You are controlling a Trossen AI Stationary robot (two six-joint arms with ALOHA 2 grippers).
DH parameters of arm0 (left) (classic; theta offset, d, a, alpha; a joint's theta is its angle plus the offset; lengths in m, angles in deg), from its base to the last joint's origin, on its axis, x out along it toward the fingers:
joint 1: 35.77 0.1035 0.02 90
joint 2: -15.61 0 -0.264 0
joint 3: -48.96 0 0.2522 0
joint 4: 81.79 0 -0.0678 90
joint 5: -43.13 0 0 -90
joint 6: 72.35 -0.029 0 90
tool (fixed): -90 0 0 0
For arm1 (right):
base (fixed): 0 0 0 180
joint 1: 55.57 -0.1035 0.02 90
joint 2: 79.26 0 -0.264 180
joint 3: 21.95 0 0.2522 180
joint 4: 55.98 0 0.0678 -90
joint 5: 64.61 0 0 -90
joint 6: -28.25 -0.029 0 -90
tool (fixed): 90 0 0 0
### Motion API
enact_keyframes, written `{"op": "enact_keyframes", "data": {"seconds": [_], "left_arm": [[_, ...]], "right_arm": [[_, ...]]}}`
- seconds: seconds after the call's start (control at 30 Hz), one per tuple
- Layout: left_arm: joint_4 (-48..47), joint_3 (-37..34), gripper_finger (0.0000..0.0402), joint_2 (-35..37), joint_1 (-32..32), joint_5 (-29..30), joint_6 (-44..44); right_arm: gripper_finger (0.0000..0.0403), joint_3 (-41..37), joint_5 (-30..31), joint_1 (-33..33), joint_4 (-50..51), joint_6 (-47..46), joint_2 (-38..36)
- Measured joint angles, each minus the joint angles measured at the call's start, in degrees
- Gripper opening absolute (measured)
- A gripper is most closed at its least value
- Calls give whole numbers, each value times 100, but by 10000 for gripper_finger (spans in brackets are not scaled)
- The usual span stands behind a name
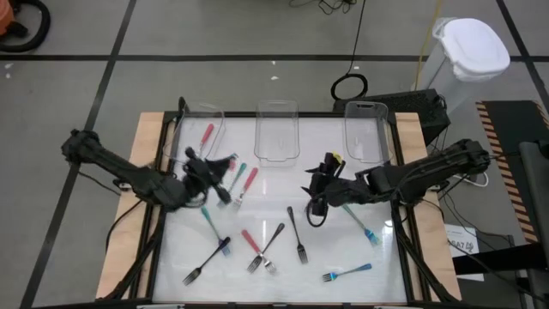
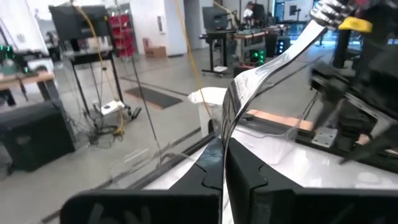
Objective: Sort silverware by color (type)
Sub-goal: Put the pink fork into the left transparent bin
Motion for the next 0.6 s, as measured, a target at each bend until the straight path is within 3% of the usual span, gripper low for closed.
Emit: {"op": "enact_keyframes", "data": {"seconds": [0.3, 0.43, 0.6], "left_arm": [[-2422, 0, 1, 1373, 1139, -967, 1543], [-3239, 0, 0, 1588, 1833, -1691, 2098], [-3673, 0, 0, 1606, 2719, -2529, 2189]], "right_arm": [[211, -177, 0, -79, 2, 265, 7], [208, -177, 0, -79, 12, 396, 7], [207, -177, 0, -79, 16, 533, 7]]}}
